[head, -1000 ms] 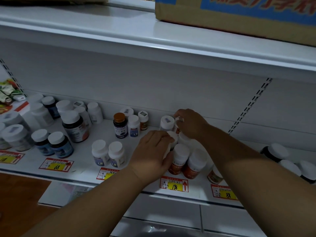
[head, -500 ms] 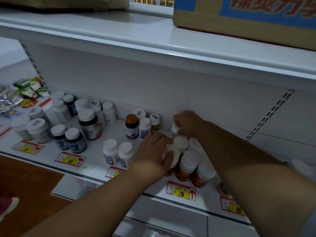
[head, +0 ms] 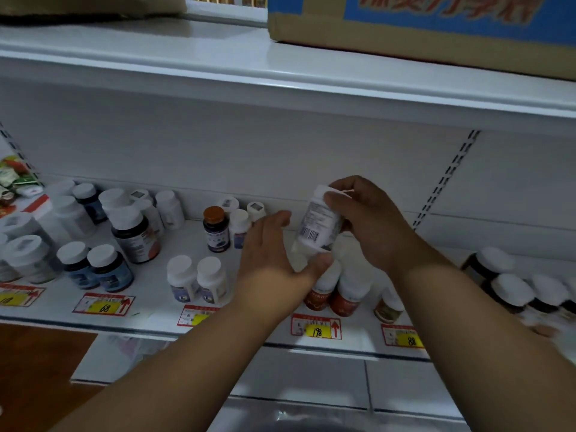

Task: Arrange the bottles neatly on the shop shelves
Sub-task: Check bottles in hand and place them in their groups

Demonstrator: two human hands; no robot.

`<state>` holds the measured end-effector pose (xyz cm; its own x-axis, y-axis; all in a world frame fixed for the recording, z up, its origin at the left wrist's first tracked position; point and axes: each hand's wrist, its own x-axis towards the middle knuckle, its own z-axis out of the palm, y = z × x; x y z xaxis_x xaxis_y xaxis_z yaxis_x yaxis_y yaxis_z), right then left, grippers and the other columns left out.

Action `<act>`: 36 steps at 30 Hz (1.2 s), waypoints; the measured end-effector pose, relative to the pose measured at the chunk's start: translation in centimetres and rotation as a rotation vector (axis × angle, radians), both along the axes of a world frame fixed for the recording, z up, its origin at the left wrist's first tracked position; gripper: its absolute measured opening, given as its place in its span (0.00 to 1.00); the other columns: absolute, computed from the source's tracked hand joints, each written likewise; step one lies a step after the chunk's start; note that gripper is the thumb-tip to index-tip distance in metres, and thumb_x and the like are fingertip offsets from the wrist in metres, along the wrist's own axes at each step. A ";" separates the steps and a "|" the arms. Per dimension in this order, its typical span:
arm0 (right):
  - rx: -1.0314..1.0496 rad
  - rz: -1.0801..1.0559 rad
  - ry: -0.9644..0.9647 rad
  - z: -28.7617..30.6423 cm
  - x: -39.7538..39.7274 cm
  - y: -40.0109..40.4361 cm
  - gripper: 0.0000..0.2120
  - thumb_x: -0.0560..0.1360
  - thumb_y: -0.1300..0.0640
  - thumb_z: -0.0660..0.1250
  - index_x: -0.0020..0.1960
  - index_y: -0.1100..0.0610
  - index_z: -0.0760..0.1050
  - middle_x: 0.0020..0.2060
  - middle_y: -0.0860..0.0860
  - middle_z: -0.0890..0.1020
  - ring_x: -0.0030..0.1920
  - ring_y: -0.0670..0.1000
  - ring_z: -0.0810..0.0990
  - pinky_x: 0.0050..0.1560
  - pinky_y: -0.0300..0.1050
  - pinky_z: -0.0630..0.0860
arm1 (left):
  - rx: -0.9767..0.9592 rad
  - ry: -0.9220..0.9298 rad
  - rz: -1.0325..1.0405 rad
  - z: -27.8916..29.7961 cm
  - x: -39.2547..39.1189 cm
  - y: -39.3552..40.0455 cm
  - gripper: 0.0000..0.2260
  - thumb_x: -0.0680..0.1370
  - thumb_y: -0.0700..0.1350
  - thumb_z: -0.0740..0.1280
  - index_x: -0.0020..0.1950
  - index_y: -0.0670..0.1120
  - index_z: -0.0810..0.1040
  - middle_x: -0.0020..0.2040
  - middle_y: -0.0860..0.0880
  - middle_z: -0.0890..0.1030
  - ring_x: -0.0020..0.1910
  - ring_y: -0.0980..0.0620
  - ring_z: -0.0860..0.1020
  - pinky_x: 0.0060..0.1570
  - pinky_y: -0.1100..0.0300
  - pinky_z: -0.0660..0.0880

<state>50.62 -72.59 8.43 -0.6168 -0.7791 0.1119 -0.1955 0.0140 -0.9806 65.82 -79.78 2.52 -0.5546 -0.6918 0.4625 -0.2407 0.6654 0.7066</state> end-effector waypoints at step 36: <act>0.095 -0.744 -0.075 -0.5 -11.7 58.7 0.12 0.76 0.52 0.68 0.57 0.52 0.72 0.47 0.49 0.78 0.42 0.40 0.81 0.38 0.36 0.78 | 0.064 -0.072 -0.933 -2.1 -23.5 51.3 0.29 0.69 0.71 0.60 0.64 0.55 0.69 0.55 0.62 0.70 0.55 0.62 0.69 0.53 0.66 0.65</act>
